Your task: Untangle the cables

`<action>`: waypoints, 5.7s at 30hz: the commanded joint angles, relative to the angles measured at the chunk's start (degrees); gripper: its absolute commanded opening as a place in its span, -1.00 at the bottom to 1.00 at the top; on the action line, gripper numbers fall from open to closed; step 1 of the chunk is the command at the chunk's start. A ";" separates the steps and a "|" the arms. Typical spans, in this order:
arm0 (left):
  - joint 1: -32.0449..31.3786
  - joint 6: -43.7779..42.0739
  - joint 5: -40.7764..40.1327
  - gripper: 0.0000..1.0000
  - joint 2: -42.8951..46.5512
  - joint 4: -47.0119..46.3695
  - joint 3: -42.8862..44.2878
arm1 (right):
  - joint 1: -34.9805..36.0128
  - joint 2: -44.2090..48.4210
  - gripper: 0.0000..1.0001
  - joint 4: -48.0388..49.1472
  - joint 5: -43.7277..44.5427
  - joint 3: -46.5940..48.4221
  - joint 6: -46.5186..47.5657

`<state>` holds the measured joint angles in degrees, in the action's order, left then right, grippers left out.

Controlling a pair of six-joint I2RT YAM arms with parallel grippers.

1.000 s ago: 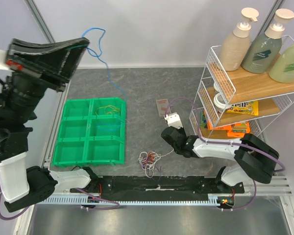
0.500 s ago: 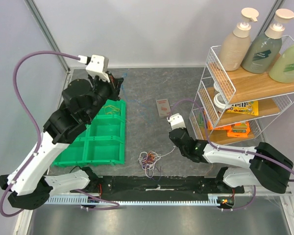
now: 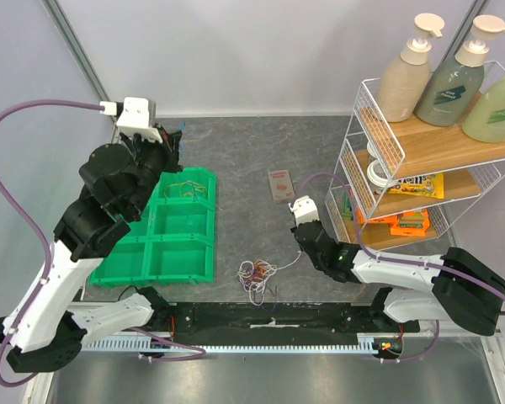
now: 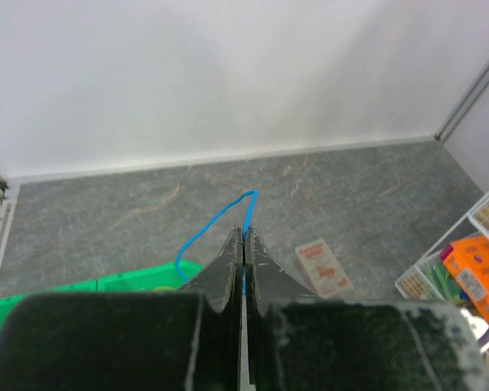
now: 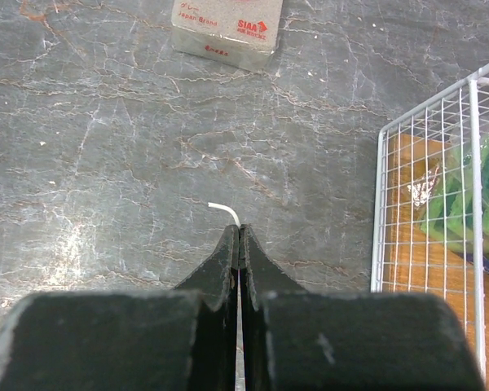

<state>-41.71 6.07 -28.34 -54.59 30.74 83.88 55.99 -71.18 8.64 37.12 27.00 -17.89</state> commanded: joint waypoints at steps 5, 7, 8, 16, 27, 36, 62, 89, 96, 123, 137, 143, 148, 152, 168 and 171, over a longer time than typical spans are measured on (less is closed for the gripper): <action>0.58 -5.01 0.30 -0.97 -4.03 -0.07 10.88 | -0.18 0.51 -1.00 3.31 -0.82 -0.64 0.75; 0.58 -5.27 -0.57 -0.97 -3.60 -0.24 8.95 | -0.18 0.78 -1.00 3.40 -1.09 -0.72 0.84; 0.84 -5.36 -1.27 -0.97 -3.25 -0.24 7.89 | -0.18 1.12 -1.00 3.31 -1.26 -0.99 0.93; 3.13 -4.22 -2.43 -0.97 1.06 0.28 -0.90 | -0.18 3.94 -1.00 5.24 -2.41 -3.01 1.19; 13.49 -4.22 1.53 -0.96 1.85 0.46 -5.39 | -0.18 3.15 -1.00 6.03 -2.58 -3.10 1.54; 15.35 -4.57 2.41 -0.96 1.59 2.30 1.55 | -0.18 0.25 -1.00 6.03 -3.37 -1.69 1.81; 24.40 26.44 6.53 -0.97 -2.36 2.75 -33.33 | -0.18 0.95 -1.00 4.02 -7.41 -1.08 -0.48; 30.46 26.90 34.41 0.73 -3.88 -1.04 -37.47 | 0.35 -5.90 -0.57 1.55 -35.88 8.85 0.48; 30.90 27.06 21.42 0.92 2.56 6.95 -37.56 | 5.26 -8.89 0.21 1.11 -39.07 10.70 3.21; 41.63 32.43 7.33 -0.12 -6.58 11.36 -39.40 | 9.76 -8.81 0.26 0.76 -31.77 10.09 1.01; 41.63 26.19 11.55 -0.96 -5.63 8.98 -37.82 | 9.76 -8.10 0.26 0.67 -29.74 9.82 0.84; 38.64 25.84 19.35 -0.96 -3.33 8.55 -37.29 | 9.76 -8.36 0.26 1.11 -29.04 9.82 0.75; 36.10 26.01 27.54 -0.96 -9.83 6.62 -36.77 | 9.76 -8.28 0.26 1.29 -28.78 9.82 0.49; 36.09 27.51 26.77 -0.95 -11.42 7.31 -36.07 | 9.76 -7.66 0.26 0.94 -27.90 9.91 -0.13; 28.13 22.93 65.51 0.13 2.74 -8.22 -42.29 | 9.75 -6.44 0.40 -3.29 -26.22 10.35 0.40; 14.51 24.95 60.87 0.14 1.77 -15.25 -44.76 | 9.75 -4.85 0.40 -4.15 -25.27 9.38 0.40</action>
<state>-14.33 30.37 23.55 -51.51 27.79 42.30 65.67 -79.70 4.89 11.22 36.88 -17.96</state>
